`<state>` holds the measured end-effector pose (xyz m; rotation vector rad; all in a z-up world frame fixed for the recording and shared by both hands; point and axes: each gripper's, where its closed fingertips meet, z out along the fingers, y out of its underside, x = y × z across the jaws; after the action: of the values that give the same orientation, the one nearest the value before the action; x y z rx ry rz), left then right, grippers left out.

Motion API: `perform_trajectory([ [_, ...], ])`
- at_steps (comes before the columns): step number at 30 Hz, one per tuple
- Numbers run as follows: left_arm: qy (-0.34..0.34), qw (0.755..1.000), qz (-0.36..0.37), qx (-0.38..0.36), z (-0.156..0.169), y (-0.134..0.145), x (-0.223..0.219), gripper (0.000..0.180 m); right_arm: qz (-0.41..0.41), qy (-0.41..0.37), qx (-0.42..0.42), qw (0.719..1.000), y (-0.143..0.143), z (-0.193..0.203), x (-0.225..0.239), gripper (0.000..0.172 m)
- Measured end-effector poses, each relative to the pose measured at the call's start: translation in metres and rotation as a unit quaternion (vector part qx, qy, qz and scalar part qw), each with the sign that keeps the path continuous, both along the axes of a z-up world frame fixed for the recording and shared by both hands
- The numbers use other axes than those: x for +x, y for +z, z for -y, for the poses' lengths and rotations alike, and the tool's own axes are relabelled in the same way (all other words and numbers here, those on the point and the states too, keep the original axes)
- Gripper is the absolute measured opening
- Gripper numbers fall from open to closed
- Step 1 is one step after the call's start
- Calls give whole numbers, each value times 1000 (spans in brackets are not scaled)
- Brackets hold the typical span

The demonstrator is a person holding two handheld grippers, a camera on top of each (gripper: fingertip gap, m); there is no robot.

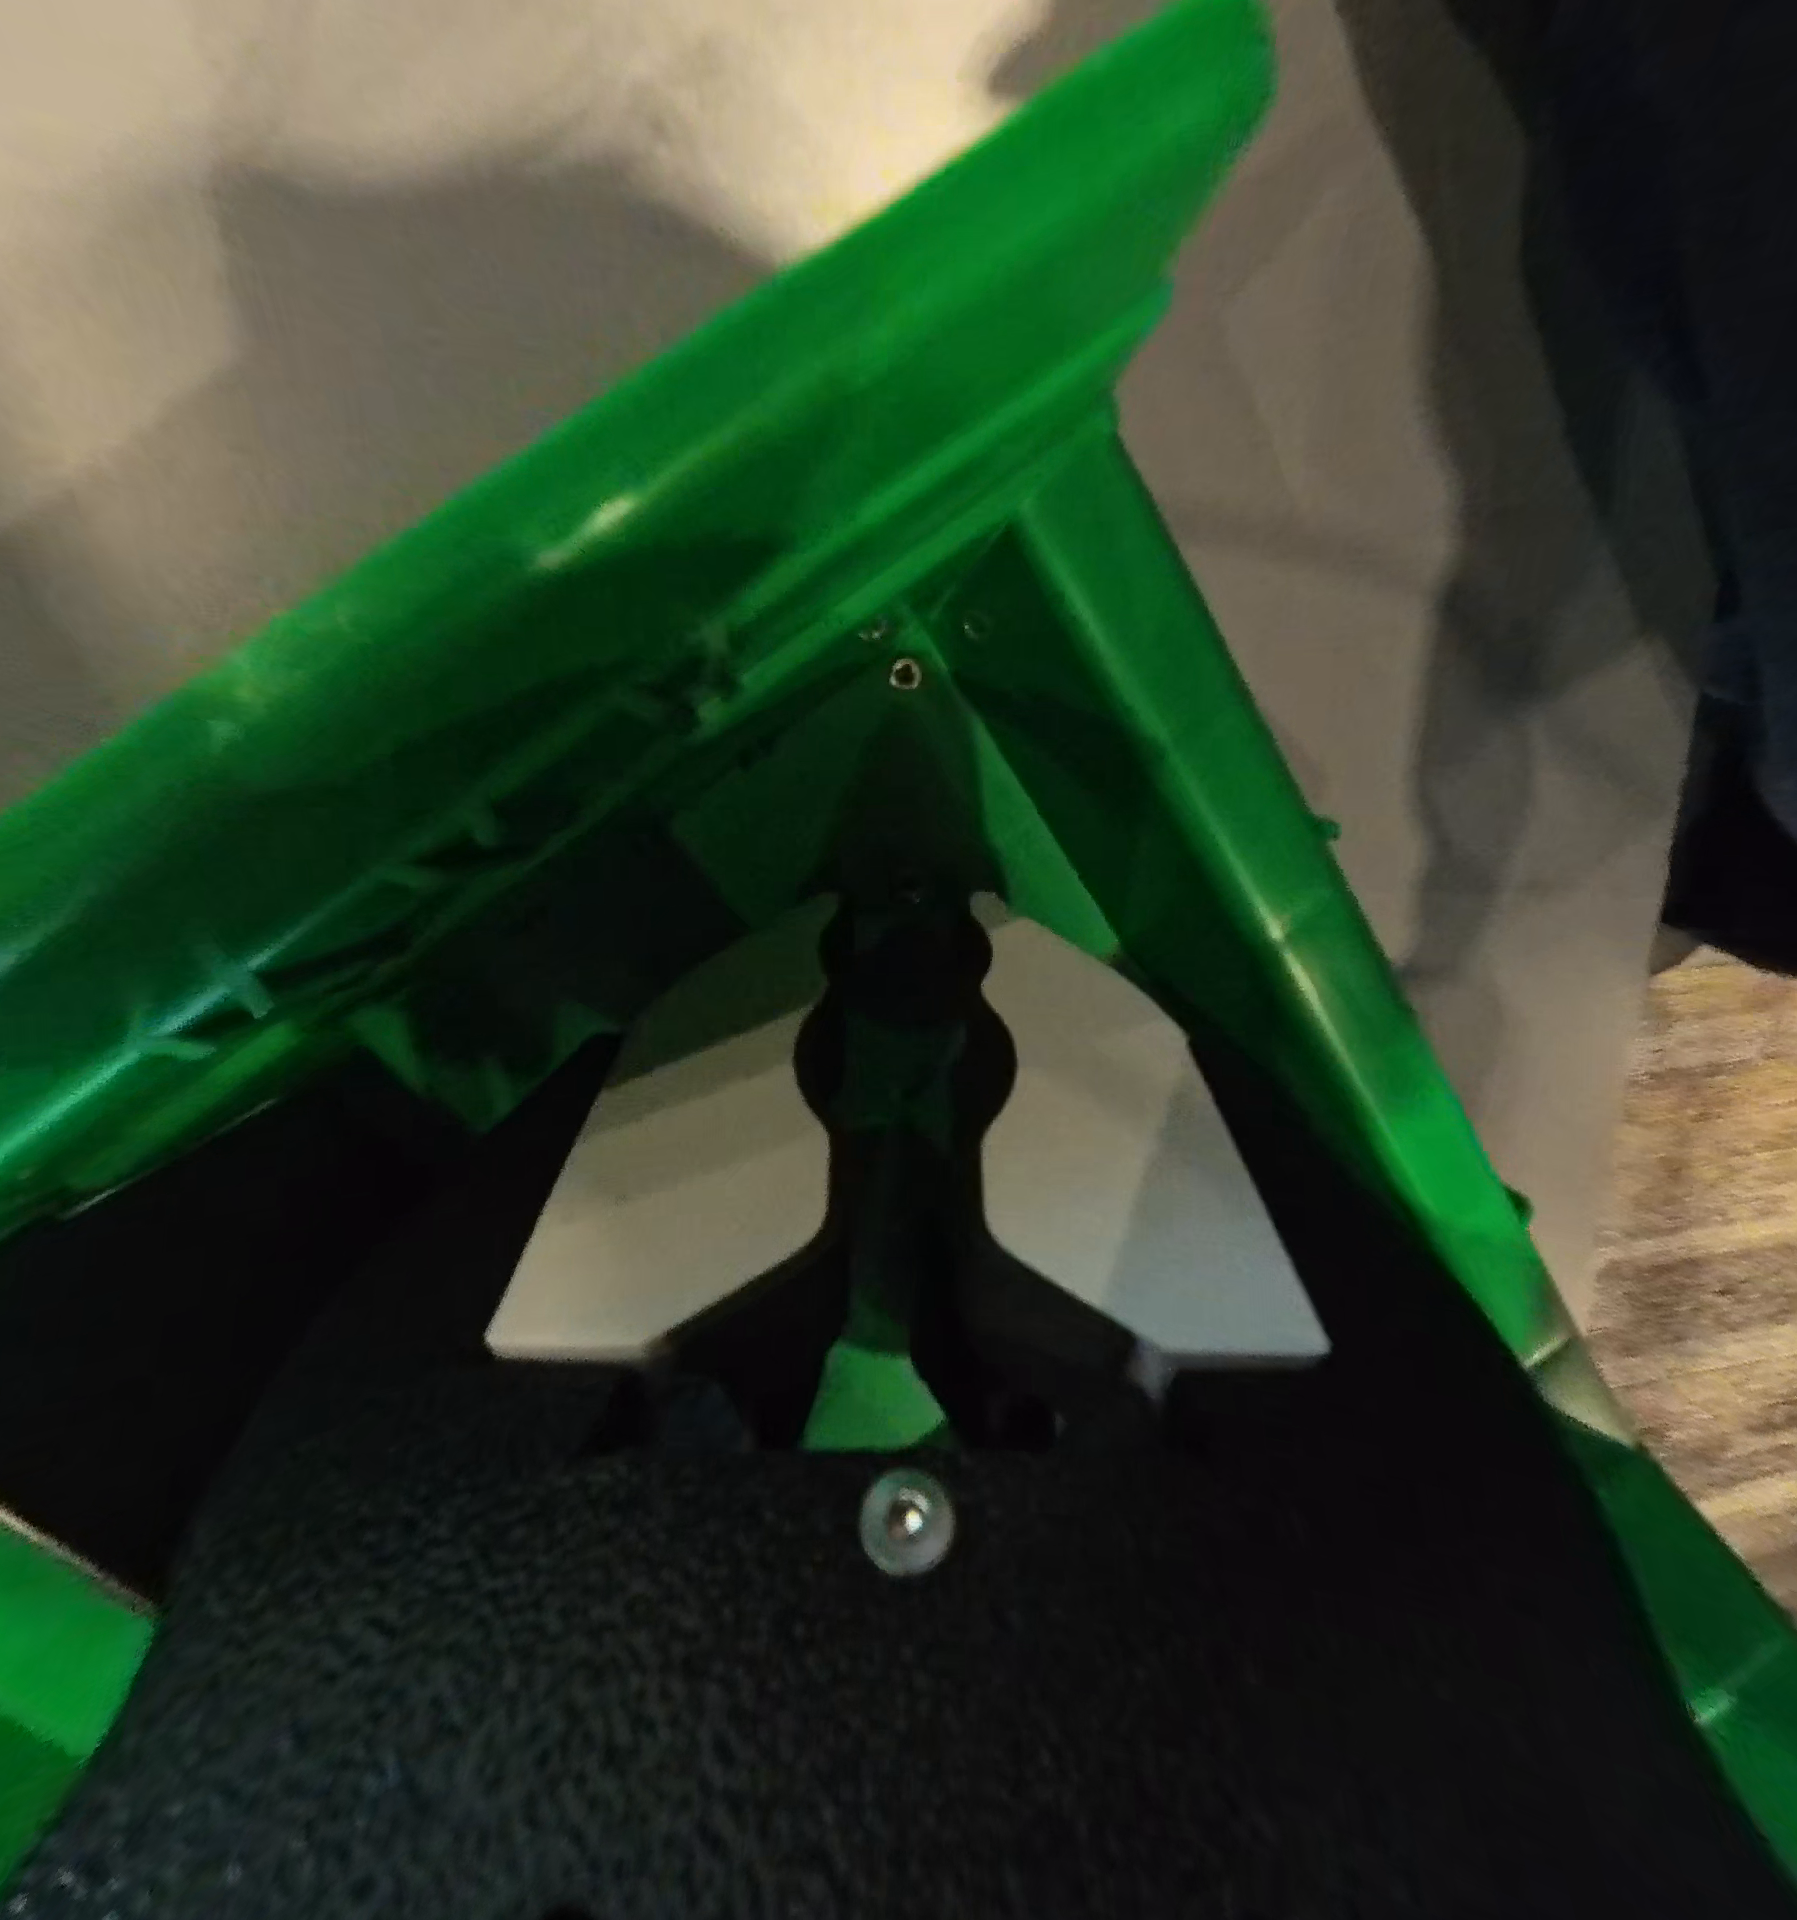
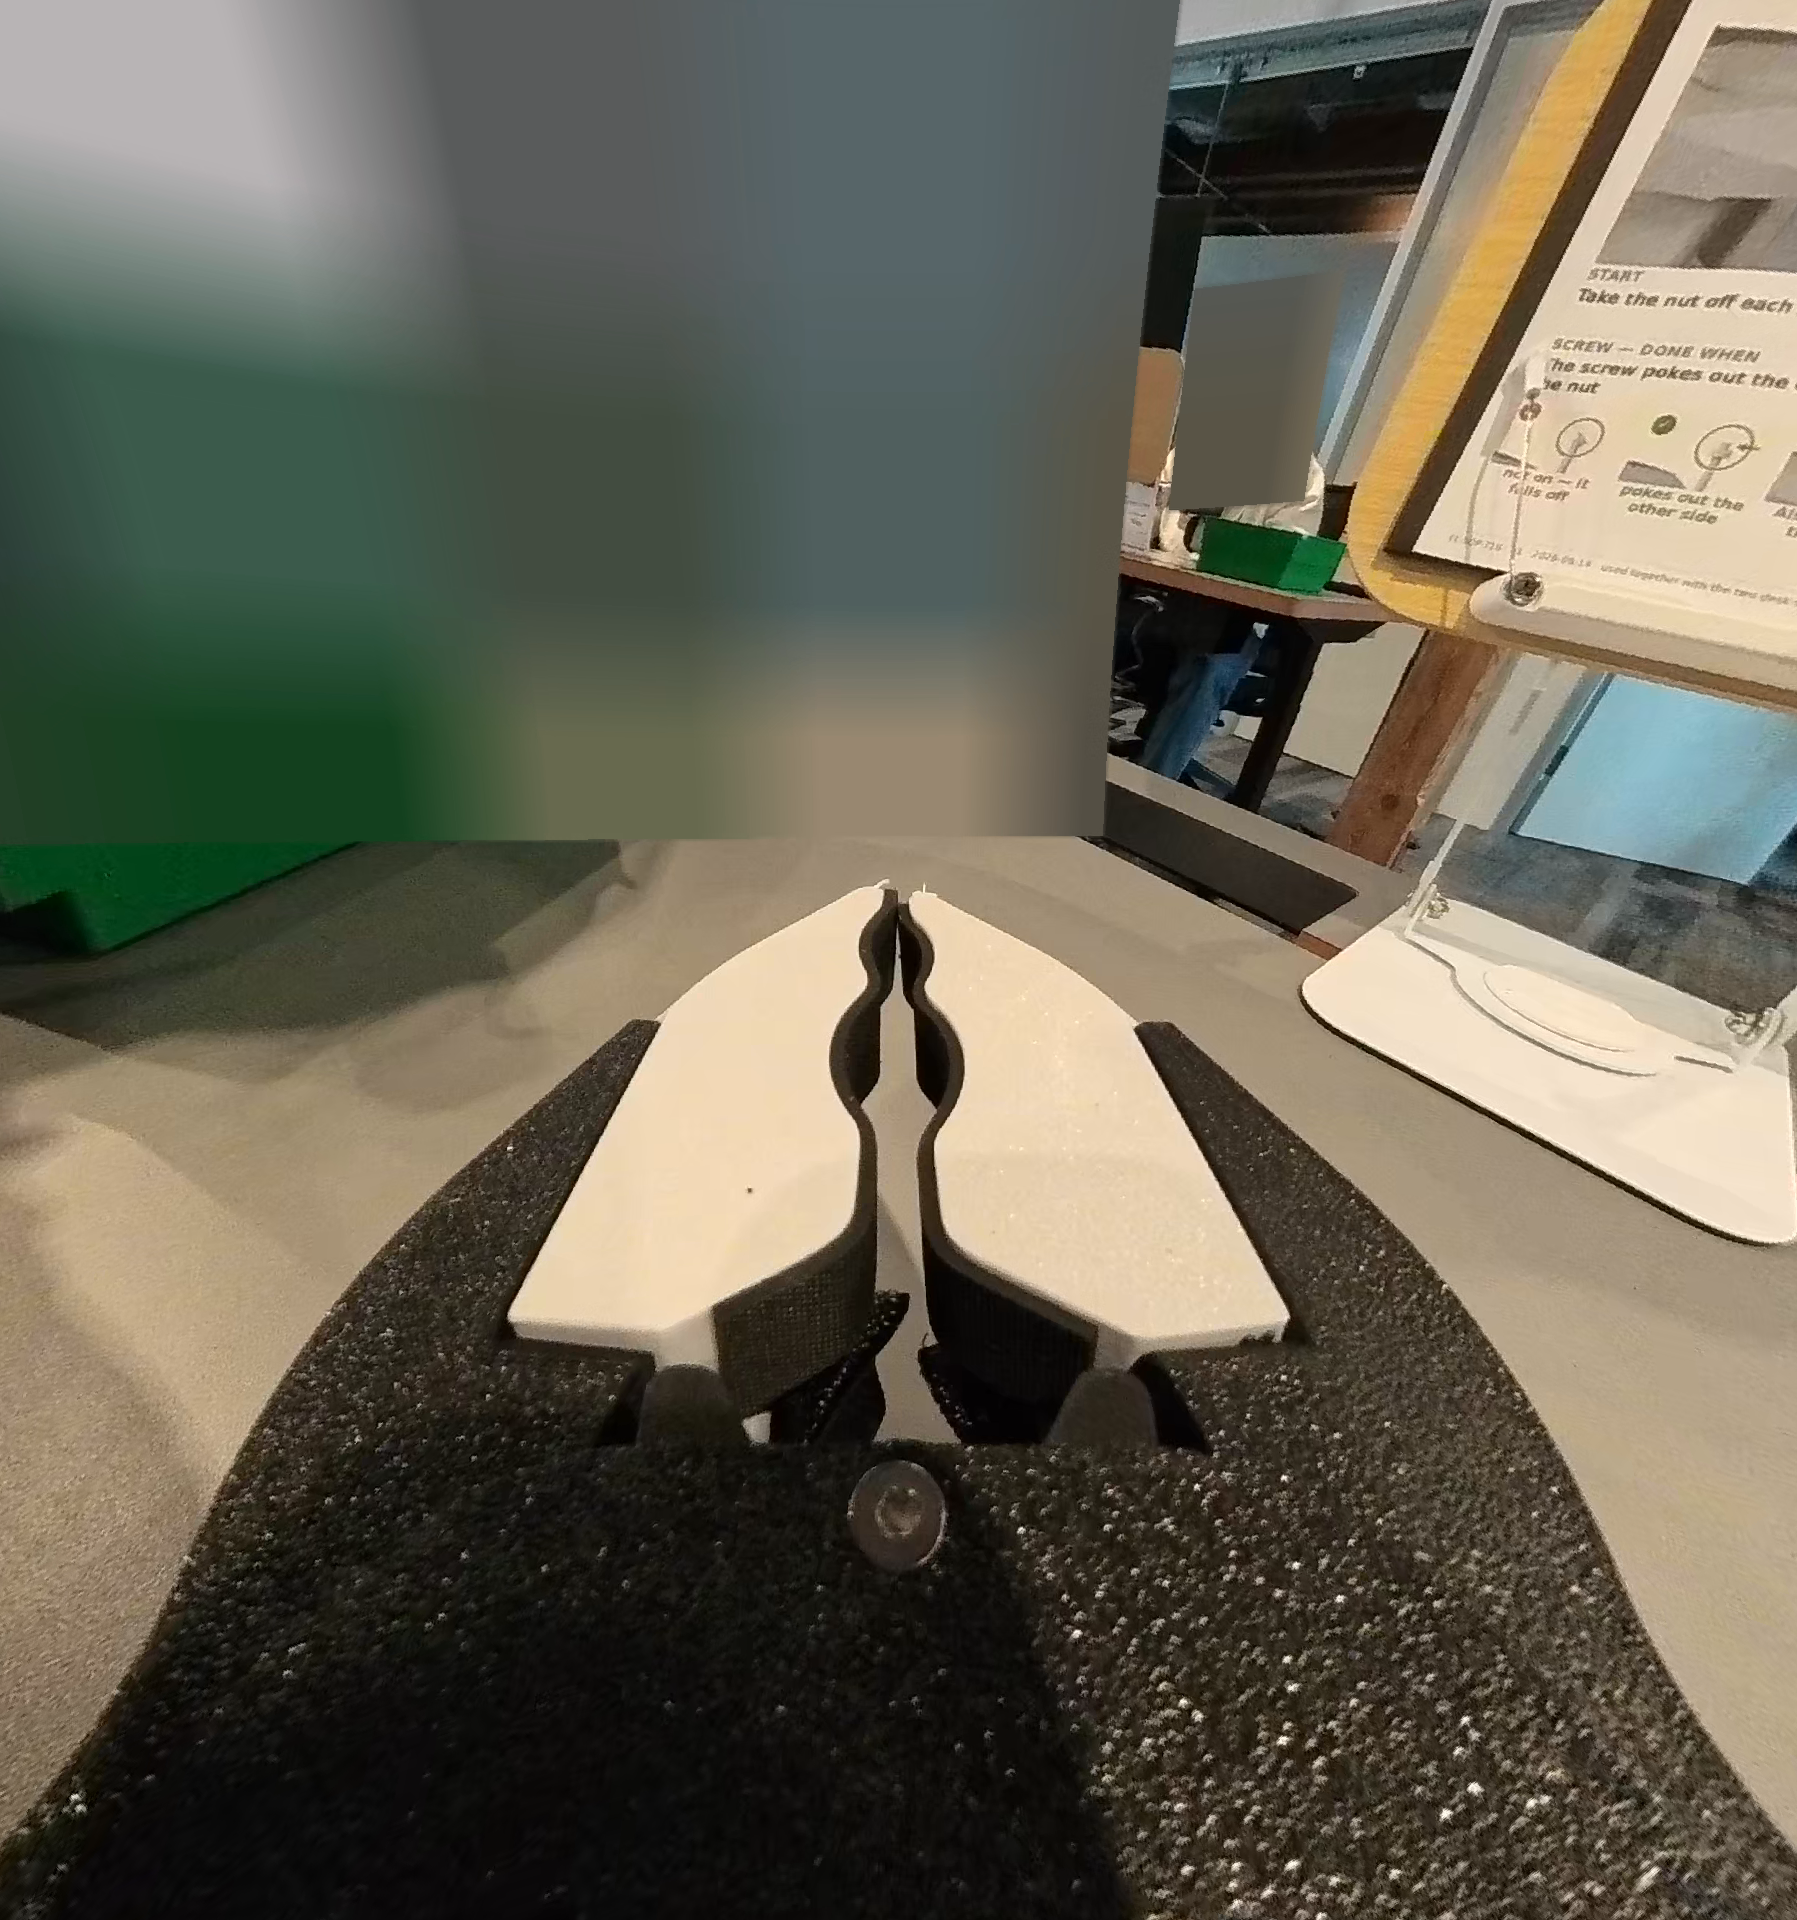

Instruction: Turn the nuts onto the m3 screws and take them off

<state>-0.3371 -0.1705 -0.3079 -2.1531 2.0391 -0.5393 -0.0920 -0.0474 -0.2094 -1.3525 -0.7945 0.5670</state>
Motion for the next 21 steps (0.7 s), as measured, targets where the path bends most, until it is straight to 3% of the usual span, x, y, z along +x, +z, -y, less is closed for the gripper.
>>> perform_trajectory([
  [9, 30, 999, 9, -16, 0, 0, 5, 15, -2, 1, 0, 1000, 0, 0, 0, 0],
  [21, 31, 998, 14, 61, -1, -2, 5, 16, -5, 3, -1, 1000, 1, 0, 0, 0],
])
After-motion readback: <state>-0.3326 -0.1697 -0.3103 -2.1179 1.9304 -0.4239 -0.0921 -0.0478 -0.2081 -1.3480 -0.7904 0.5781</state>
